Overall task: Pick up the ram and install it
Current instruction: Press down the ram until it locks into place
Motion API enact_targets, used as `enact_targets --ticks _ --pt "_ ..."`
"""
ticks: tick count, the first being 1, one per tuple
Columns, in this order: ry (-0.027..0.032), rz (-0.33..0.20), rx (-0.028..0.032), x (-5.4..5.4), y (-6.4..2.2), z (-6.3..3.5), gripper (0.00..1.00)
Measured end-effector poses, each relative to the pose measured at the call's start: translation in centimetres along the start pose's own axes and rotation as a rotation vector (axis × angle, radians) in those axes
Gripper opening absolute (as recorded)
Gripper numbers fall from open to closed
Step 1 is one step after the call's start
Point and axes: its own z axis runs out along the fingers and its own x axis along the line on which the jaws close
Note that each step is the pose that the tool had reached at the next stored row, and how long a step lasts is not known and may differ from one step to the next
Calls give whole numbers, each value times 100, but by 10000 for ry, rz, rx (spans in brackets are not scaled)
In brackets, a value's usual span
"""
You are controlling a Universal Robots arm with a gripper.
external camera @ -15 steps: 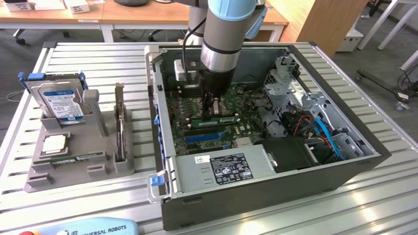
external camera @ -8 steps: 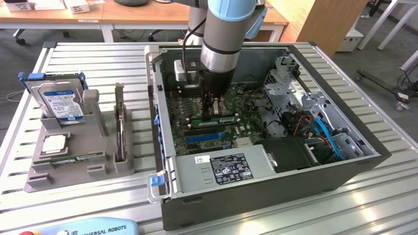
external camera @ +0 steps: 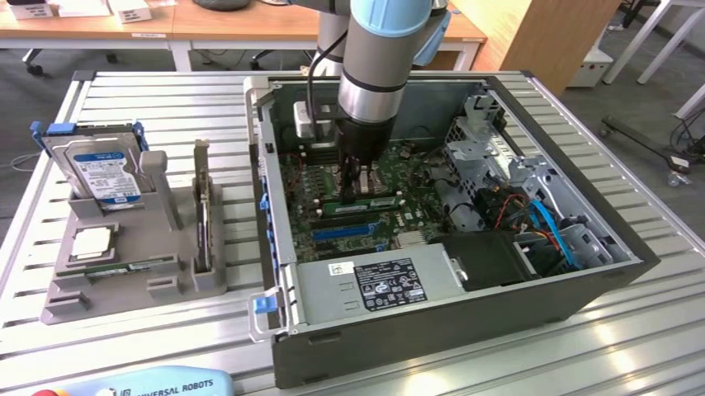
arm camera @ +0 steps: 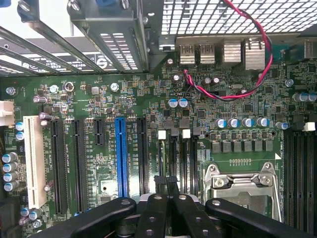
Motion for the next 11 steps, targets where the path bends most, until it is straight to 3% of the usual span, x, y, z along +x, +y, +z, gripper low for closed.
enact_targets --ticks 11 --pt "-2 0 2 0 0 8 10"
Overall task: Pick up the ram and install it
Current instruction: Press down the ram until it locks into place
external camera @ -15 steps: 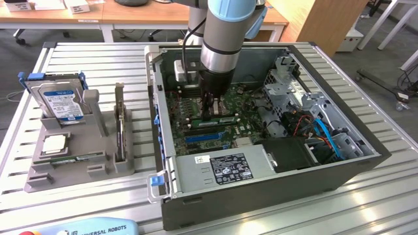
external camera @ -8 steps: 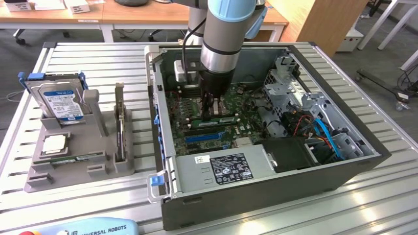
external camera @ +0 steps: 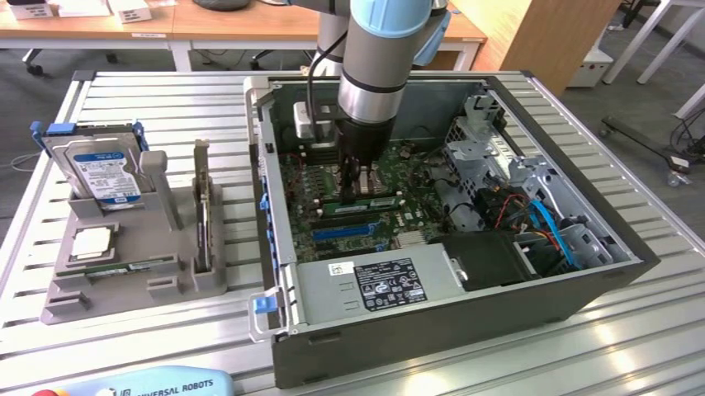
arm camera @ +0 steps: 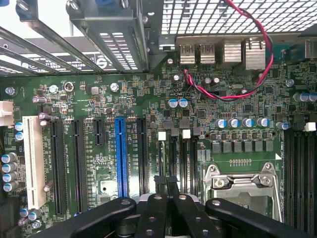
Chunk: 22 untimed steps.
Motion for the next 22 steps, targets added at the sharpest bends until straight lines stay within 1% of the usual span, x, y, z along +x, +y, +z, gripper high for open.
enact_targets --ticks 17,19,22 --pt "-2 0 1 0 0 7 10" --pt "-18 -1 13 -2 -2 -4 10" --pt "-1 -2 1 -1 0 -59 10"
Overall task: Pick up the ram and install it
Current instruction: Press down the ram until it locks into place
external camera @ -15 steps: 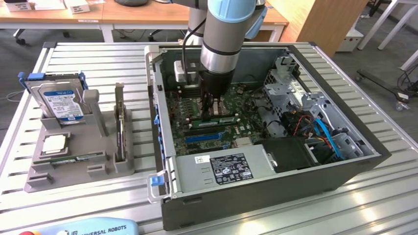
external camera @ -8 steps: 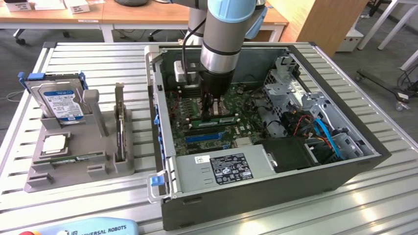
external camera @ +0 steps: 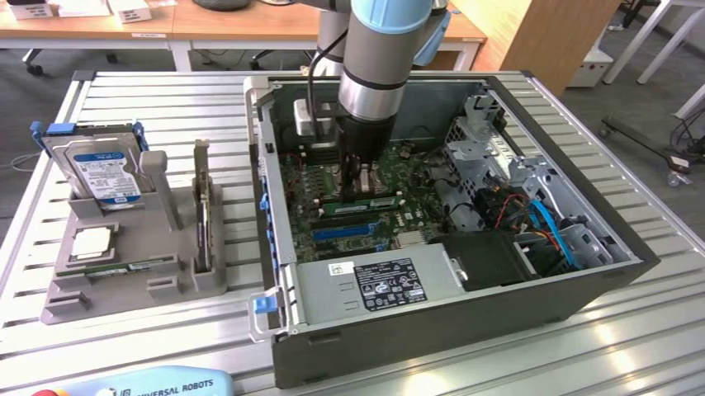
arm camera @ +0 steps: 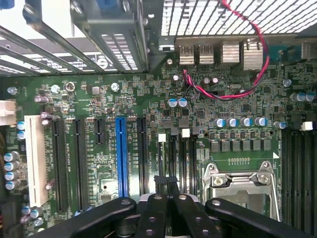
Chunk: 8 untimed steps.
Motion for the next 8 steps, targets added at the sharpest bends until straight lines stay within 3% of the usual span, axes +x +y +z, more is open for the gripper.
enact_targets --ticks 8 --pt "16 1 0 0 4 -152 10"
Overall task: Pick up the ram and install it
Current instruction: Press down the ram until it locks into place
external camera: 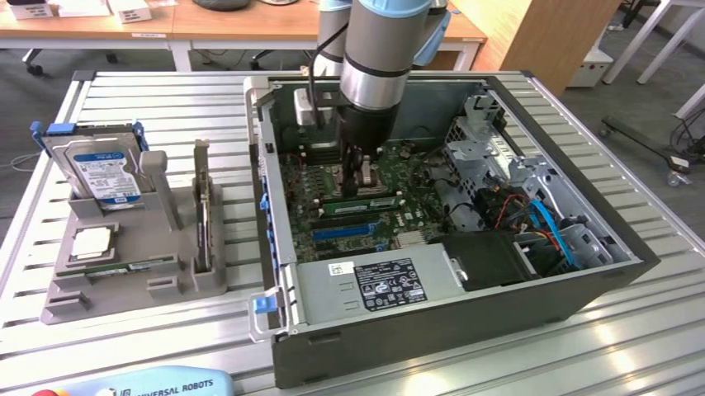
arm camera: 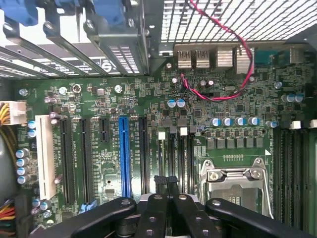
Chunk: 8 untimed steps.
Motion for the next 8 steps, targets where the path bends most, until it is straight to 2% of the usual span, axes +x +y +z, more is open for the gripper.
enact_targets --ticks 8 --pt "25 1 2 -1 3 -136 10"
